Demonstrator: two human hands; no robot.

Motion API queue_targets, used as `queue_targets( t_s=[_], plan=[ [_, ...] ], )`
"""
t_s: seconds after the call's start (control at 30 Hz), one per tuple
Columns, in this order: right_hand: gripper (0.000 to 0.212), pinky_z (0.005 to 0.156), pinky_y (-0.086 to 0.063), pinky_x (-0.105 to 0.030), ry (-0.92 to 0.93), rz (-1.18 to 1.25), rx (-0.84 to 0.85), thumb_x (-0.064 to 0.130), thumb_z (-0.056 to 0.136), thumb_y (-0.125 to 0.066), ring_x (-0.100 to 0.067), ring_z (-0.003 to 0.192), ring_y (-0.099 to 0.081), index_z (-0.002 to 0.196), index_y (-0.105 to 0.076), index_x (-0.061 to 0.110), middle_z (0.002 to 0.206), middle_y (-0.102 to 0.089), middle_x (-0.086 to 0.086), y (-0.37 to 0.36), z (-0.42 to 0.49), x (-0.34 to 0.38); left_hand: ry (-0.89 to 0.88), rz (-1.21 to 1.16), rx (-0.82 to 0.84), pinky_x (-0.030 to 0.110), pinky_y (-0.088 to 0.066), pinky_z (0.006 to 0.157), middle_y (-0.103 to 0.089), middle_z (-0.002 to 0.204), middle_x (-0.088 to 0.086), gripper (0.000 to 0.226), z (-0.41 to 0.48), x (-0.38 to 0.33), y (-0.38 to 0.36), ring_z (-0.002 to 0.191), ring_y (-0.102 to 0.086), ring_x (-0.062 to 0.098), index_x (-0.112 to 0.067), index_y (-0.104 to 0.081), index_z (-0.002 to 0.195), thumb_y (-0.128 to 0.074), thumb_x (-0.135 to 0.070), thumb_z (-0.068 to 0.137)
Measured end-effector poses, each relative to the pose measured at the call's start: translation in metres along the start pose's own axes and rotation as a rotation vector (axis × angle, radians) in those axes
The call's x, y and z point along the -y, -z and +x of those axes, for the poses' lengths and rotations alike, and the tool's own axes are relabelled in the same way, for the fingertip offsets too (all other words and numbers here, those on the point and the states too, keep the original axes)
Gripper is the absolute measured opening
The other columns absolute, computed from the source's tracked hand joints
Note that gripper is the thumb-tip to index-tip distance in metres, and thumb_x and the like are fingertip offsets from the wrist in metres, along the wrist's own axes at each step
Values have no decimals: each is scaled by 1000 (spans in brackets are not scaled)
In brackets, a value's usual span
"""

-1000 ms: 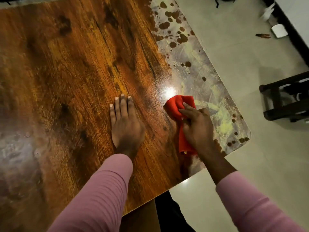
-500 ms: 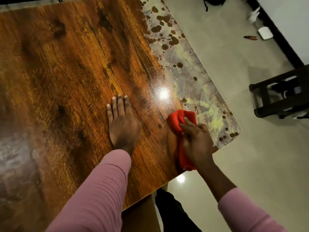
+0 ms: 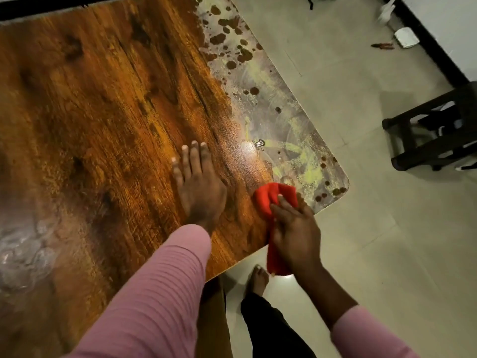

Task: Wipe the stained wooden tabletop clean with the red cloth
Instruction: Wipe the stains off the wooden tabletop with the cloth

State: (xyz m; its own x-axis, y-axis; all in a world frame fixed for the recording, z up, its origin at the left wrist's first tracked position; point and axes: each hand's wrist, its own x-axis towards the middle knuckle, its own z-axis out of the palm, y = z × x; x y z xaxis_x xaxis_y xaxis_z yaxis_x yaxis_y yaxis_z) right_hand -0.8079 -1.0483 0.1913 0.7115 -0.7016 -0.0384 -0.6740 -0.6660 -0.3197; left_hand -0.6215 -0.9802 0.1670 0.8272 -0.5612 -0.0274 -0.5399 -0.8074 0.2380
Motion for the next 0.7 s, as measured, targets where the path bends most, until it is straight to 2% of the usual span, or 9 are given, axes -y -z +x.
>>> queue_targets(
  t_s=[0.1,0.2,0.27,0.33,0.43,0.5,0.63,0.7],
  plan=[
    [43,69,-52,-31,238,43,54,21,72,-60,-27,102,-59,114,-69,29,127,-61,7,-10,-29,16,30,-76,-29,49,-10,121,-27,160,11,62,-11,-34,-8,150,-16,27,-9,-27,152,-30,-24,93],
    [50,67,-50,-25,439,-9,99,16,63,-76,-21,96,-61,111,-70,27,125,-62,9,1,-28,-5,99,-137,-32,46,-7,122,-26,160,12,67,-15,-46,-18,150,-14,27,-9,-27,153,-12,-30,91],
    [52,65,-48,-26,344,-25,73,9,62,-75,-24,92,-59,111,-71,26,125,-62,9,10,-15,-28,152,-134,-28,45,-5,123,-23,161,13,61,-18,-45,-27,151,-12,28,-9,-24,154,-17,-28,96],
    [48,64,-44,-26,125,1,-3,3,66,-72,-27,92,-57,108,-72,25,123,-63,8,18,1,-47,165,-95,-29,43,-4,122,-21,161,14,57,-18,-44,-34,151,-11,28,-8,-22,154,-25,-26,100],
    [44,66,-44,-28,-60,46,-35,9,71,-65,-27,96,-53,112,-70,26,126,-61,9,13,7,-45,150,-51,-45,43,-4,123,-19,162,14,56,-17,-48,-38,151,-11,28,-8,-20,154,-28,-25,101],
    [46,64,-45,-28,-20,49,-8,15,71,-63,-26,95,-52,114,-69,27,128,-60,8,7,-3,-36,150,-52,-45,43,-5,123,-18,162,15,57,-18,-49,-39,151,-10,28,-7,-19,154,-28,-24,101],
    [57,63,-51,-27,395,-15,94,17,56,-78,-25,92,-57,112,-70,25,126,-62,7,11,-12,-55,151,-52,-51,43,-5,123,-17,162,15,56,-19,-51,-39,151,-9,28,-7,-19,155,-27,-23,101],
    [57,63,-52,-30,376,-41,91,11,56,-79,-28,96,-59,110,-71,26,124,-63,8,22,3,-80,147,-54,-57,43,-5,123,-17,162,15,56,-19,-51,-39,151,-9,29,-6,-20,154,-28,-23,102]
  ],
)
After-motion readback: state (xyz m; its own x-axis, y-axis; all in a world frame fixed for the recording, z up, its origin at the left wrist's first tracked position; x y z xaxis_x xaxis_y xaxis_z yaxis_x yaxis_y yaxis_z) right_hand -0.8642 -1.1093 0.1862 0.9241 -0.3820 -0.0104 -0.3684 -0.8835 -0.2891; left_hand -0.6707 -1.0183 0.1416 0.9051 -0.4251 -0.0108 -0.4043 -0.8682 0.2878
